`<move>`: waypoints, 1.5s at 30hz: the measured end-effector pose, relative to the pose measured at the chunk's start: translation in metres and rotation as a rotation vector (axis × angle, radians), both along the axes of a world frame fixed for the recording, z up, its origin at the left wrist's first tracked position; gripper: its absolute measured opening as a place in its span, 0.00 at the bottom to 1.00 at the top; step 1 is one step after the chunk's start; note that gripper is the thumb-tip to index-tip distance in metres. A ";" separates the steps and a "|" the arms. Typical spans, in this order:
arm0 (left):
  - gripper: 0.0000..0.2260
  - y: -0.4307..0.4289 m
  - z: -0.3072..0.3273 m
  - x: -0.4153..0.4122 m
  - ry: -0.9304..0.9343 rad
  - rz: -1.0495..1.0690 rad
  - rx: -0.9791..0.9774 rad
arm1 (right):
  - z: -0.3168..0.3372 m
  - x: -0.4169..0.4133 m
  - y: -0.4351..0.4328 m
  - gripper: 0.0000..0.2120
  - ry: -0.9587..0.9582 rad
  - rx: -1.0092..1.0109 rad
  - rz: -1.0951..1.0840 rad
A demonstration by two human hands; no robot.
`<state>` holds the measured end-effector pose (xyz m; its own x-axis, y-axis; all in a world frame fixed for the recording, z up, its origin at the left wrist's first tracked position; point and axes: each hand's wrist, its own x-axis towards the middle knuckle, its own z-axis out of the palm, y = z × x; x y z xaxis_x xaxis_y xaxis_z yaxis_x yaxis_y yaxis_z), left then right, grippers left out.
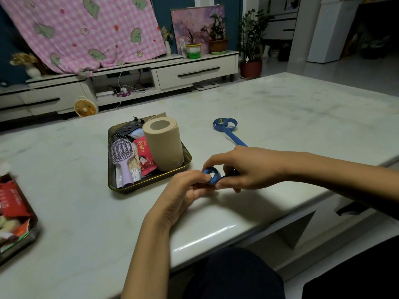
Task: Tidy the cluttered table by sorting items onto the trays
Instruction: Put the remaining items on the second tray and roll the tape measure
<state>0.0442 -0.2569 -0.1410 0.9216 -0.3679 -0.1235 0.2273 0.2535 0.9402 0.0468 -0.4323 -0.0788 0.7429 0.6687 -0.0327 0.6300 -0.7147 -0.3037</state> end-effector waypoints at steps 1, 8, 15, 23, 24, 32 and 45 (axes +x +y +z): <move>0.08 0.000 0.000 0.000 -0.002 -0.003 -0.001 | 0.001 0.000 0.000 0.16 -0.007 0.012 0.005; 0.12 0.000 0.002 -0.002 -0.016 -0.048 -0.049 | -0.009 -0.007 0.005 0.18 -0.357 0.023 -0.099; 0.15 -0.002 0.001 -0.004 -0.068 -0.026 -0.048 | -0.023 -0.006 0.019 0.17 -0.582 -0.087 -0.092; 0.15 -0.003 0.002 -0.004 -0.038 0.004 -0.052 | -0.023 -0.003 0.019 0.20 -0.547 -0.146 -0.060; 0.16 -0.003 0.002 -0.004 -0.041 0.008 -0.037 | -0.022 -0.002 0.018 0.20 -0.514 -0.134 -0.056; 0.08 -0.002 -0.003 -0.002 -0.126 -0.001 0.114 | -0.016 -0.003 0.012 0.19 -0.142 -0.119 0.013; 0.22 -0.001 -0.003 -0.001 -0.070 0.009 0.077 | -0.018 -0.005 0.003 0.20 -0.451 -0.027 -0.022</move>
<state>0.0431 -0.2578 -0.1436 0.9322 -0.3513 -0.0868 0.1588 0.1817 0.9704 0.0417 -0.4294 -0.0970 0.7006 0.6562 0.2803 0.6800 -0.7330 0.0163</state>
